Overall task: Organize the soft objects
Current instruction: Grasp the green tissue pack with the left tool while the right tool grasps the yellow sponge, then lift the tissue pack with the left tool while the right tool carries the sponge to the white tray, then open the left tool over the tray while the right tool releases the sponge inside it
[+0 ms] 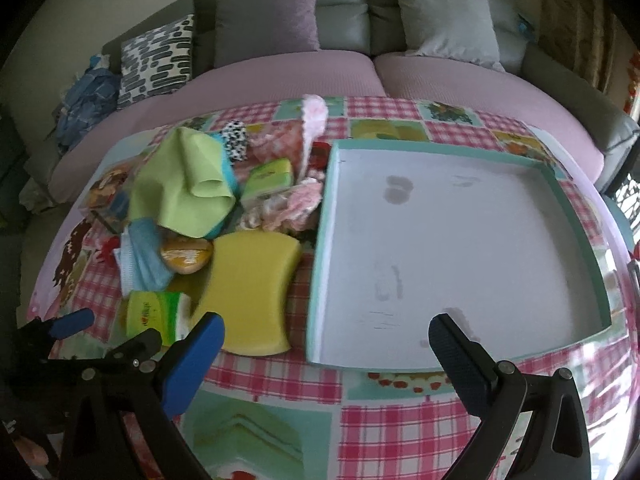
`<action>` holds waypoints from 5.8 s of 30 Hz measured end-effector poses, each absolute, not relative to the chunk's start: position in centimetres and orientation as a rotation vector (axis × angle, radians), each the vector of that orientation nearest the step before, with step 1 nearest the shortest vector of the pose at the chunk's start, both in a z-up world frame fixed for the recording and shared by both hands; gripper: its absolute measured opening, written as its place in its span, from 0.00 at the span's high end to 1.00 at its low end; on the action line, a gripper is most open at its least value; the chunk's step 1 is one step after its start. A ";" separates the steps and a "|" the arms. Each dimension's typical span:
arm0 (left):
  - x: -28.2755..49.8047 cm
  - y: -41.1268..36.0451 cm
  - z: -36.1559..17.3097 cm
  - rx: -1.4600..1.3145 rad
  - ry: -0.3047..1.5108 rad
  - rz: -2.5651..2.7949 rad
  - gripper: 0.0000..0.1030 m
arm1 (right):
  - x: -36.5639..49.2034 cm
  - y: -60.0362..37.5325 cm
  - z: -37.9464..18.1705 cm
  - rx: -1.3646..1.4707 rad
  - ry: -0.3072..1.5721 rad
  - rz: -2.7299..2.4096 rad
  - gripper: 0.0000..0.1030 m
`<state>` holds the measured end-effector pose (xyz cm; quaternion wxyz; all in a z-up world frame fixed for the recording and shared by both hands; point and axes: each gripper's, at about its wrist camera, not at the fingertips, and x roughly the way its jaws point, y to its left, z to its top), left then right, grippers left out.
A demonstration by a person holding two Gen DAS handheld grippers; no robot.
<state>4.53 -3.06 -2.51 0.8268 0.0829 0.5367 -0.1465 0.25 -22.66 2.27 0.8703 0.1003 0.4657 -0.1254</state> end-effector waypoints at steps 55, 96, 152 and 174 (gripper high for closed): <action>7.1 -1.2 -5.3 -0.032 1.263 -0.318 0.36 | 7.8 -17.9 -2.4 0.119 1.146 -0.095 0.31; 4.6 -2.6 -3.7 0.063 1.275 -0.300 0.37 | 4.5 -19.5 -3.4 0.249 1.152 -0.062 0.37; 9.0 -32.3 1.5 0.218 0.975 -0.633 0.33 | -2.6 -45.9 1.8 0.550 0.931 -0.780 0.38; 9.9 -27.1 2.0 0.139 0.952 -0.480 0.09 | -2.6 -43.9 2.3 0.547 0.925 -0.706 0.00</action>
